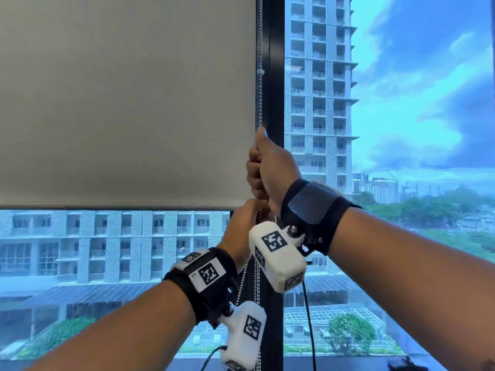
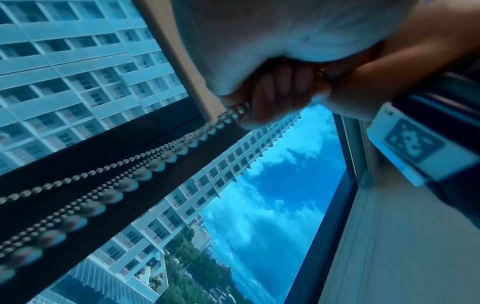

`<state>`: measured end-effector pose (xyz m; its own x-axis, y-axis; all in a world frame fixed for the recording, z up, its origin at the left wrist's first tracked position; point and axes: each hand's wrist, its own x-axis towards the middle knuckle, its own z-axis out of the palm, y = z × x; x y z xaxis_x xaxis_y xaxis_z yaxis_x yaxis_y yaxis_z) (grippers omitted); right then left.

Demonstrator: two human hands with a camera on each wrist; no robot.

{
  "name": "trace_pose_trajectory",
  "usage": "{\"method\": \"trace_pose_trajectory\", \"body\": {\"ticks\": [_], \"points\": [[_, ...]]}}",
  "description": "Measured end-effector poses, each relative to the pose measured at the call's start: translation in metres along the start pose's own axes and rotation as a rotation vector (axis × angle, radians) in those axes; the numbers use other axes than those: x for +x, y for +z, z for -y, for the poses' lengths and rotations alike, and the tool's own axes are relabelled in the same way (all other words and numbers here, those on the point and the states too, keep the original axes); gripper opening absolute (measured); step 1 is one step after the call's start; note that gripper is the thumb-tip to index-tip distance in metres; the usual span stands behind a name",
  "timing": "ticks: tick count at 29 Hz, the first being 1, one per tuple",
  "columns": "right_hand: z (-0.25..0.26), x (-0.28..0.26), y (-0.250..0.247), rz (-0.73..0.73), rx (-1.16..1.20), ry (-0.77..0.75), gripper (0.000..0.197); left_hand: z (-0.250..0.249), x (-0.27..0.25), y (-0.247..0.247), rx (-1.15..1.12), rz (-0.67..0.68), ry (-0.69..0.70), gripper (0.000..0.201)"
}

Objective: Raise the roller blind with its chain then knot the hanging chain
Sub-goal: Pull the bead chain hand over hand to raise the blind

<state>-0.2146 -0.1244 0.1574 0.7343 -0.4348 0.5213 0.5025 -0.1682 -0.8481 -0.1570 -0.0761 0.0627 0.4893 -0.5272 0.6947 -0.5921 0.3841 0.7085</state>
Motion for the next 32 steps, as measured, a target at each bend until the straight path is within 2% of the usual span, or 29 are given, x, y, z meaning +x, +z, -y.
{"method": "trace_pose_trajectory", "body": {"ticks": [2, 4, 9, 13, 18, 21, 23, 26, 28, 30, 32], "points": [[0.000, -0.003, 0.002, 0.013, 0.022, -0.056, 0.057, -0.002, 0.004, -0.015, -0.248, 0.016, -0.106, 0.042], [0.001, -0.006, -0.002, 0.021, 0.041, -0.097, 0.054, -0.011, 0.017, -0.030, -0.319, -0.001, -0.084, 0.038], [0.001, -0.014, -0.010, 0.026, 0.056, -0.113, 0.056, -0.046, 0.039, -0.049, -0.233, 0.043, -0.038, 0.051], [-0.002, -0.023, -0.010, 0.063, 0.088, -0.112, 0.055, -0.070, 0.051, -0.046, -0.246, 0.076, 0.009, 0.055], [-0.014, -0.032, -0.011, 0.070, 0.107, -0.057, 0.054, -0.096, 0.060, -0.036, -0.311, 0.149, -0.004, 0.057], [-0.023, -0.038, -0.011, 0.073, 0.138, -0.025, 0.053, -0.099, 0.058, -0.025, -0.387, 0.142, -0.023, 0.050], [-0.032, -0.039, -0.011, 0.082, 0.127, -0.060, 0.051, -0.096, 0.055, -0.016, -0.465, 0.159, -0.047, 0.040], [-0.045, -0.038, -0.017, 0.174, 0.004, -0.085, 0.045, -0.087, 0.052, -0.012, -0.431, 0.194, -0.041, 0.041], [-0.047, -0.035, -0.031, 0.302, -0.157, -0.026, 0.036, -0.079, 0.050, -0.016, -0.405, 0.202, -0.045, 0.042], [-0.041, -0.030, -0.046, 0.431, -0.410, 0.092, 0.020, -0.070, 0.048, -0.020, -0.414, 0.163, -0.080, 0.043], [-0.031, -0.019, -0.059, 0.485, -0.617, 0.201, 0.034, -0.062, 0.045, -0.021, -0.431, 0.121, -0.108, 0.044]]}}
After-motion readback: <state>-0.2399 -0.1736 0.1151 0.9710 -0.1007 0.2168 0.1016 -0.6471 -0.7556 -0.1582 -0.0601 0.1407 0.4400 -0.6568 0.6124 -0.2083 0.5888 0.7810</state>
